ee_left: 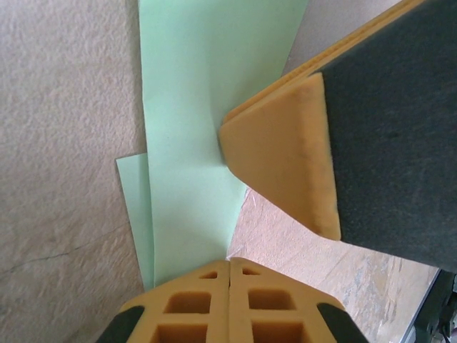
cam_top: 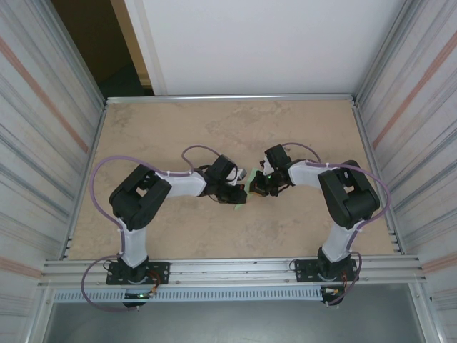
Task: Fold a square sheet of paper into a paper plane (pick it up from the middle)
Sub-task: Fold the wing for the fifth time at the center of the table.
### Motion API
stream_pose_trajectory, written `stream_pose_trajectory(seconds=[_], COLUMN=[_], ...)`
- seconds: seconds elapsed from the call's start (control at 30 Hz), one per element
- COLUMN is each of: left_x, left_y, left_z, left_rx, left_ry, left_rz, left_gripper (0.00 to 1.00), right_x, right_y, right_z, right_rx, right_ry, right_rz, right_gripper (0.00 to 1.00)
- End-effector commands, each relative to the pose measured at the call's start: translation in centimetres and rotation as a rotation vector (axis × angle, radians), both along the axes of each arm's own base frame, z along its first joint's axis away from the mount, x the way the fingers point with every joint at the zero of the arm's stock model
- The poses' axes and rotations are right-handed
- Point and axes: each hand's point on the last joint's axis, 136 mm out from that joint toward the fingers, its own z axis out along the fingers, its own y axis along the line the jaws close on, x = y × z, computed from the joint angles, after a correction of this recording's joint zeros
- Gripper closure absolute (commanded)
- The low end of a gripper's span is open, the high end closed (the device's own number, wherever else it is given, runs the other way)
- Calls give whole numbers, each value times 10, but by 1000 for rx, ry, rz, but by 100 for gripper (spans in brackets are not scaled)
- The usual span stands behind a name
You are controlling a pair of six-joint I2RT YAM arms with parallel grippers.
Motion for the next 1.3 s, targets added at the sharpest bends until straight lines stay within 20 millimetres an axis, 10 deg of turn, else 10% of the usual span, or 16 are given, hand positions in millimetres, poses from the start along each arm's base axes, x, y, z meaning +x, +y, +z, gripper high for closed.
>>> stream_pose_trajectory(seconds=[0.0,0.9,1.27], left_x=[-27,-73,-25], left_y=[28,78,45], left_z=[-24,-27,54], left_rx=[118,284,44], left_ry=[70,113,-116], left_rz=[-4,-13,47], left_gripper=[97,97,96], right_x=[-22,-23,-30], right_y=[-31,-29,7], right_z=[-39,-42,-13], right_rx=[-183,-199,-80], right_ry=[107,114,74], right_rz=[-17,-11,42], right_gripper=[93,93,93])
